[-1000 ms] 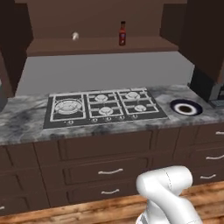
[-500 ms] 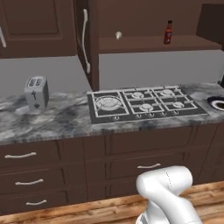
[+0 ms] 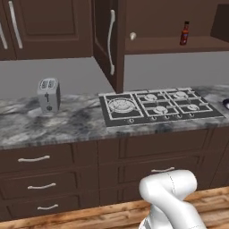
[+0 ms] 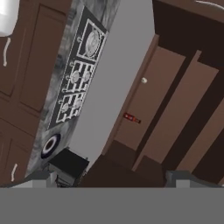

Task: Pick the chicken drumstick from the plate and place it on the cutting board. Then pick the condiment bottle from the cabinet and place it next to the cutting board.

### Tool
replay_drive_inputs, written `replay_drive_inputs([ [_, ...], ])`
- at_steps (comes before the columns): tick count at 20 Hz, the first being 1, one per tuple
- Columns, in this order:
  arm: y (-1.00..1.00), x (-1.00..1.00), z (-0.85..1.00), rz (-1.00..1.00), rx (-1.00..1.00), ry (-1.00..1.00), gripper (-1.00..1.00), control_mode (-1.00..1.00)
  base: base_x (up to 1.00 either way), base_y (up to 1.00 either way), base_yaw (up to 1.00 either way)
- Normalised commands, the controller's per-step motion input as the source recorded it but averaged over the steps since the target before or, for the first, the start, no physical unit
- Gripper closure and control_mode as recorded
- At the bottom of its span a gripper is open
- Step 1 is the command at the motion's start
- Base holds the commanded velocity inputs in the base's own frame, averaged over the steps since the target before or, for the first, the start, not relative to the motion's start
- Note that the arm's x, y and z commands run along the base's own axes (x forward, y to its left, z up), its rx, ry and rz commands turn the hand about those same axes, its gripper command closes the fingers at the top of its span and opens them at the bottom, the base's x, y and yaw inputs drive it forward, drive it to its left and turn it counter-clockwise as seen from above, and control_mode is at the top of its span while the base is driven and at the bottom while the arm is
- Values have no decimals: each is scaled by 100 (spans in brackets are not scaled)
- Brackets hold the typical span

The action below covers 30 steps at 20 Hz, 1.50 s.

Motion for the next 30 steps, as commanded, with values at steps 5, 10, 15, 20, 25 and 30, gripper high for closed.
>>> replay_drive_inputs([
  [5,0,0,0,0,0,0,-100,100,22,-26,0],
  [10,0,0,0,0,0,0,-100,100,36,-1,0],
  [15,0,0,0,0,0,0,-100,100,61,2,0],
  [20,0,0,0,0,0,0,-100,100,80,1,0],
  [25,0,0,0,0,0,0,-100,100,62,0,0],
  [30,0,0,0,0,0,0,-100,100,41,0,0],
])
